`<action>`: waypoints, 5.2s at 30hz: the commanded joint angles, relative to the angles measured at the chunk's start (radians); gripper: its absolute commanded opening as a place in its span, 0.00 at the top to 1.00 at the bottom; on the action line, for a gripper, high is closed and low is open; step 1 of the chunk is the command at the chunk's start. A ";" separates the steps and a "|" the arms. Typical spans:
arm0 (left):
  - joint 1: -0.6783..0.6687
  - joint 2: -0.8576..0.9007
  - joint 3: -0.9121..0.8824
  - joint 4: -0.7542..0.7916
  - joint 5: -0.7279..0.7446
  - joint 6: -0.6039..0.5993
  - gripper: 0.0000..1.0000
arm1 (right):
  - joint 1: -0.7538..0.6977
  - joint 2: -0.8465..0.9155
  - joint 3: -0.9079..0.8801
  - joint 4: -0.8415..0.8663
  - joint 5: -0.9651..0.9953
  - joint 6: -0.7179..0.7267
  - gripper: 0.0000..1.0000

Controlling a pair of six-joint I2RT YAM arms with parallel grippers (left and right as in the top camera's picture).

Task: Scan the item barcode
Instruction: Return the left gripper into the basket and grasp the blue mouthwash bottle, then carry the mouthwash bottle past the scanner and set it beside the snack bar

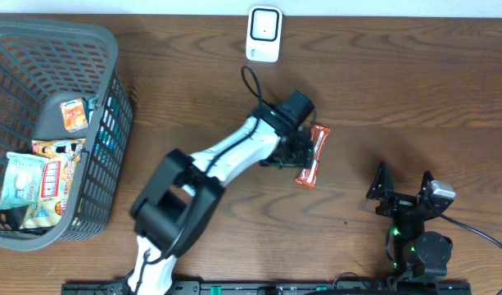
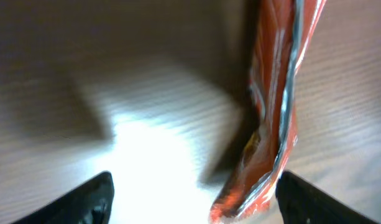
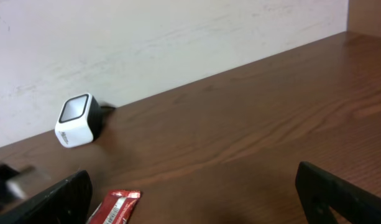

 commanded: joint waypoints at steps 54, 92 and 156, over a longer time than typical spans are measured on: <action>1.044 0.000 0.084 -0.223 -0.197 0.729 0.02 | 0.003 -0.005 -0.003 -0.002 -0.002 0.003 0.01; 1.045 0.007 -0.015 -0.086 -0.196 0.717 0.49 | 0.003 -0.005 -0.003 -0.002 -0.002 0.003 0.01; 0.077 -0.057 -0.076 0.196 -0.036 0.148 0.49 | 0.003 -0.005 -0.003 -0.002 -0.002 0.003 0.01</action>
